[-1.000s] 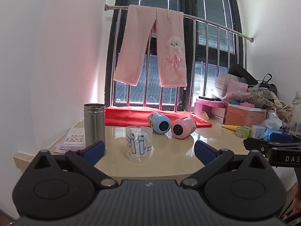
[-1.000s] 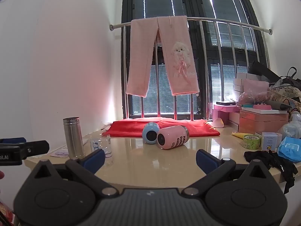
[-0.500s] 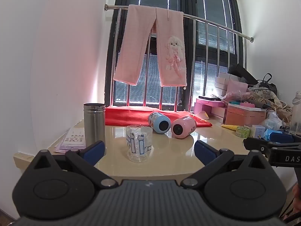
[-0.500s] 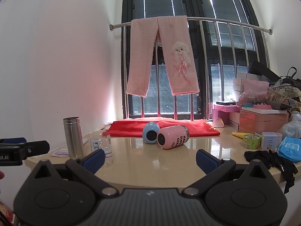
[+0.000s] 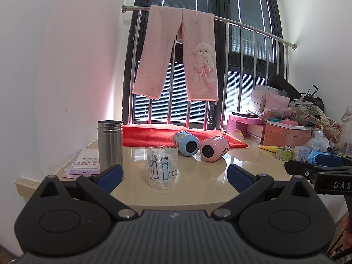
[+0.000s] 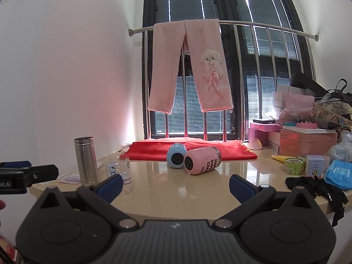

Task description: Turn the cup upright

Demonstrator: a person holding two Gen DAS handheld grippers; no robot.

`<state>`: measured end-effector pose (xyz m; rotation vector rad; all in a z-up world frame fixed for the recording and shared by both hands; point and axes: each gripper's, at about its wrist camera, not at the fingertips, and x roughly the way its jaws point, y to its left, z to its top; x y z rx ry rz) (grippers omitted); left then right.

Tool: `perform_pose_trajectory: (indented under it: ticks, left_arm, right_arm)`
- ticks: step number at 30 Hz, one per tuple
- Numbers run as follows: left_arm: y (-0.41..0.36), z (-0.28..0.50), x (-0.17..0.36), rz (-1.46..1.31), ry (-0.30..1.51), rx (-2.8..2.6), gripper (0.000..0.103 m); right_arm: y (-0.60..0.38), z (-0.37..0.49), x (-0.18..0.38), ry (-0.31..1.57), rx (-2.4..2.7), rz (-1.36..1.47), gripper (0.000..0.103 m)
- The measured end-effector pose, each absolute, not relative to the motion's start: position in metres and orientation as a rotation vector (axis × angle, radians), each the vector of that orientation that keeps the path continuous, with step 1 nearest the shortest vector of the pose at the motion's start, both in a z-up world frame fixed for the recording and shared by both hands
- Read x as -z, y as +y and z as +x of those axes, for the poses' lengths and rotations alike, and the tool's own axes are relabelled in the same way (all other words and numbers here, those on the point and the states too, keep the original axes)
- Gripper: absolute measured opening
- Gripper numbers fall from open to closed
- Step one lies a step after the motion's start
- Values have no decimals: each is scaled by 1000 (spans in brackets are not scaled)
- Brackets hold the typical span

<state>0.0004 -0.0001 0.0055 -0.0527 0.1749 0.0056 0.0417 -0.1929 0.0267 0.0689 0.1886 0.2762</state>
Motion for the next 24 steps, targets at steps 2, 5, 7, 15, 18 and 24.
perform_pose_trajectory:
  ticks: [2,5,7,15,18,24]
  left_arm:
    - [0,0,-5,-53,175,-6,103]
    - [0,0,-5,-52,175,-5,103]
    - [0,0,-5,-53,175,-6,103]
    - [1,0,-9,-55,176,-9,103]
    - [0,-3,-4,-55,176,-9,103]
    - [0,-3,-4,-55,177,-11,103]
  right_arm:
    - [-193,41,-27,188,-276,69,103]
    - [-193,42,-27,188,-276,68,103]
    - [-193,42,-27,189,-276,68,103]
    - [-192,42,-28,188,-276,68,103]
    - [-192,42,-28,188,-276,67,103]
    - [-192,42,-27,187,-277,68,103]
